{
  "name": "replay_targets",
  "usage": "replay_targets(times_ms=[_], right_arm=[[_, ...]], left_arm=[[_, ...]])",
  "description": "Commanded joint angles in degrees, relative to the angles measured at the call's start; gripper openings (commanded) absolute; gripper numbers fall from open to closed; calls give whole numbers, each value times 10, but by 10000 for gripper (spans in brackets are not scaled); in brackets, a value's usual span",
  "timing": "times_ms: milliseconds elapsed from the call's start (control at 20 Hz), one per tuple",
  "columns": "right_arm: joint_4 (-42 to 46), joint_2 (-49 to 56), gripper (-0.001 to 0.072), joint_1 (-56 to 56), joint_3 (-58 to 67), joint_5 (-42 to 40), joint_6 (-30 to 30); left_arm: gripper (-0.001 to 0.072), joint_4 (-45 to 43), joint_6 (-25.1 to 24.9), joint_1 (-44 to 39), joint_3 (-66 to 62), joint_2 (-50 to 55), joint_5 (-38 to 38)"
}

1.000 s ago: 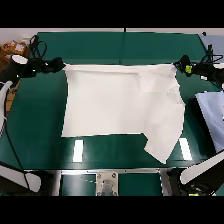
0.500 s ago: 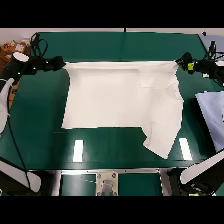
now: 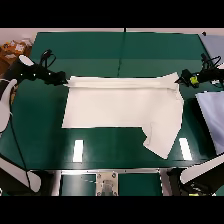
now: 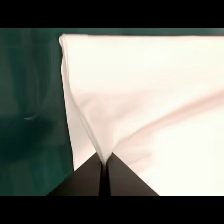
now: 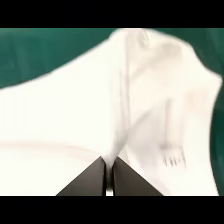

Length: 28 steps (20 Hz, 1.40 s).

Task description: Fold the shirts.

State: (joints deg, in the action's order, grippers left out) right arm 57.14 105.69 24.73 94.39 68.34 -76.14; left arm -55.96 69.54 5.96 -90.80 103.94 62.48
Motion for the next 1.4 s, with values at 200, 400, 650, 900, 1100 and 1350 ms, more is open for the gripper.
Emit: replay_targets(times_ms=[200, 400, 650, 900, 1100, 1350], right_arm=[[65, -22, 18, -2, -79, -11, -17], [61, -23, 398, 0, -65, -9, -30], [61, -47, 20, 47, -29, 110, -47], [60, -147, 19, 73, -120, 141, -60], [69, -308, 18, 117, -293, 138, -94], [110, -504, 185, 173, -527, 141, -154]], left_arm=[[19, -14, 25, -2, 0, 21, 65], [476, 0, 44, -1, -8, 20, 113], [529, -18, 98, -1, -49, 20, 274], [18, -26, 121, -1, -51, 17, 366], [16, -56, 127, -1, -5, -66, 339], [16, -79, 126, -1, 300, -336, 178]])
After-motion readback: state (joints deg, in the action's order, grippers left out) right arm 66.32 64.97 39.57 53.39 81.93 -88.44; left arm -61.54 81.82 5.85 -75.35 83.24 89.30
